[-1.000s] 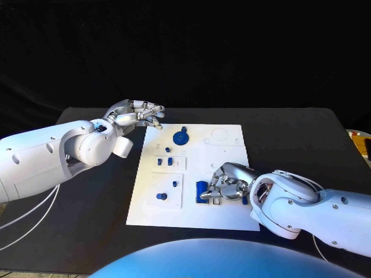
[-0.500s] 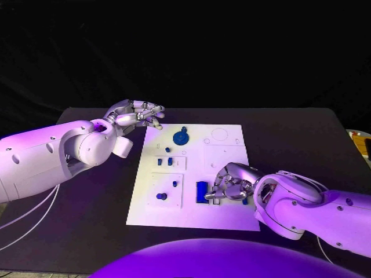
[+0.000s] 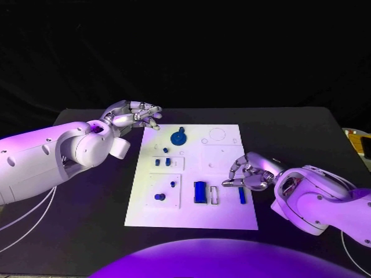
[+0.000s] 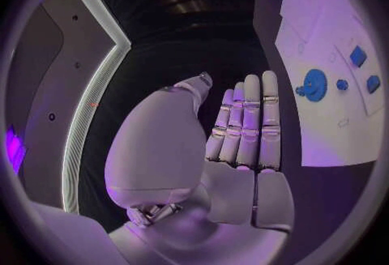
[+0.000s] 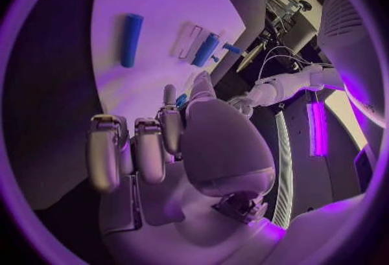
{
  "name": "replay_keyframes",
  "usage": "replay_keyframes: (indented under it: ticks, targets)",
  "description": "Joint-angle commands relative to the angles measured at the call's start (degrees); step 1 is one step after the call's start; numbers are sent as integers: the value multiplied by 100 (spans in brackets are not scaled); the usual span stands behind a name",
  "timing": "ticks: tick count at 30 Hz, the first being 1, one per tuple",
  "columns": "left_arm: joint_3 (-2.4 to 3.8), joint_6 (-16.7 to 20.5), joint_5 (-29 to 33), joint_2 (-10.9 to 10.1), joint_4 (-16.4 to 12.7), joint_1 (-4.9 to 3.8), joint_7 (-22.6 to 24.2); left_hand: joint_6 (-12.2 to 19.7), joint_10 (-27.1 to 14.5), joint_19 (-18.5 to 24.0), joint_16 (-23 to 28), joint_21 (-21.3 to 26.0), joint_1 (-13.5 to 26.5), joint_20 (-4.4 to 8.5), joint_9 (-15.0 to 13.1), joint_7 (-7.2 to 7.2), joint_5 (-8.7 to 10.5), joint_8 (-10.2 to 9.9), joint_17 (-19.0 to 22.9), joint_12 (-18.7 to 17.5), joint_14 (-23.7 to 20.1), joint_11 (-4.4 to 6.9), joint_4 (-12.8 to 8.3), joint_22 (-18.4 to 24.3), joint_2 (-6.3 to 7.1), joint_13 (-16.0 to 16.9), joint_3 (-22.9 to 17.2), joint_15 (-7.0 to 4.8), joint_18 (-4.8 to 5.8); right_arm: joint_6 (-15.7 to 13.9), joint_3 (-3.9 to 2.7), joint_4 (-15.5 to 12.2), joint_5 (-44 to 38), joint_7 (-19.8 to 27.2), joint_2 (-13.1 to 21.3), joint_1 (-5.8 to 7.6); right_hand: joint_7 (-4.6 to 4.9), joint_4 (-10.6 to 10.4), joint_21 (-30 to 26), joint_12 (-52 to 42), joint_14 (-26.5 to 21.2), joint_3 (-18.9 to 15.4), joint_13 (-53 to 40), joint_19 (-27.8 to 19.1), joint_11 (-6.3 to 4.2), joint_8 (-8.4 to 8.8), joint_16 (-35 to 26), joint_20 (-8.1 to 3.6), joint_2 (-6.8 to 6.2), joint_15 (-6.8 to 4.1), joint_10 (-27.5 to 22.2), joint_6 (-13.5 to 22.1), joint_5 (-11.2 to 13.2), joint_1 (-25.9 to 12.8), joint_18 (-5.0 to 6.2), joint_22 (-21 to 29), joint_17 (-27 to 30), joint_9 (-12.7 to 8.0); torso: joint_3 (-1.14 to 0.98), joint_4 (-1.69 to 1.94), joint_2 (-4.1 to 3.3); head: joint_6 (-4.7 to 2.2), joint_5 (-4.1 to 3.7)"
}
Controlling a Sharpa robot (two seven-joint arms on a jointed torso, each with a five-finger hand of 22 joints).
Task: Assemble the parts on the task board
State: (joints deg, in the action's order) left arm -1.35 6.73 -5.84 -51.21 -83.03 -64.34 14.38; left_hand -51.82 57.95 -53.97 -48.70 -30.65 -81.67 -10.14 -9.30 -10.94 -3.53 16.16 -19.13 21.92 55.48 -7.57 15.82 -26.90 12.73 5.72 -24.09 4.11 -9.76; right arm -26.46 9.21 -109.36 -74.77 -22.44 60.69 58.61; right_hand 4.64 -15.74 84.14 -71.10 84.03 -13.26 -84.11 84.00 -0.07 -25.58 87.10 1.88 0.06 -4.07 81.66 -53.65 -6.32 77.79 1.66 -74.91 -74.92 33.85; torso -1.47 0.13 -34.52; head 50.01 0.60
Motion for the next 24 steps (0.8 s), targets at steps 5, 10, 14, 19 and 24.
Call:
replay_keyframes:
  ticks: [5,10,14,19,24]
  targets:
    - [3,-123,3,13,-6,-3,49,14,-35,-40,19,23,-4,-4,1,-7,18,35,-6,28,17,2,3,7,-66,-7,28,11,-70,222,29,-6,-187,94,354,-58,19,-68,12,18,413,-57,871,391,42,68,5,65,185,61,-28,26,108,213,-43,-1343,-543,-21,0,-11,-8,-1,-99]
    - [1,-128,3,14,0,-3,59,27,-38,-54,22,48,24,-7,5,-11,20,35,-11,37,15,-1,42,28,-60,-7,78,15,-69,263,39,-37,-412,-8,477,-149,16,-83,46,9,417,-76,864,404,43,84,10,76,189,66,-19,-17,134,149,-50,-1353,-561,-25,-8,-4,-13,-1,-119]
    - [-1,-131,3,11,2,-2,60,38,-41,-61,23,63,48,-9,8,-14,18,32,-14,41,15,-4,63,39,-69,-7,104,18,-68,315,44,-42,-534,-106,497,-213,-6,-76,70,-7,419,-86,851,413,28,84,13,80,204,58,-6,-110,224,87,-55,-1360,-572,-17,-5,10,-10,-1,-130]
    - [-2,-132,3,6,-3,-2,63,38,-41,-61,23,63,48,-9,8,-14,18,32,-14,41,15,-4,63,39,-69,-7,104,18,-68,344,46,-10,-623,-214,452,-302,-15,-74,72,-6,420,-87,852,414,21,75,14,78,205,53,-4,-145,245,77,-55,-1361,-576,-10,-3,22,-19,-1,-114]
    - [-3,-128,3,-3,-7,-2,66,38,-41,-61,23,63,48,-9,8,-14,18,32,-14,41,15,-4,63,39,-69,-7,104,18,-68,362,48,33,-692,-308,392,-367,-20,-77,63,-7,418,-92,850,411,17,70,11,77,204,50,-3,-165,262,62,-53,-1358,-567,-4,-3,17,-14,-1,-106]
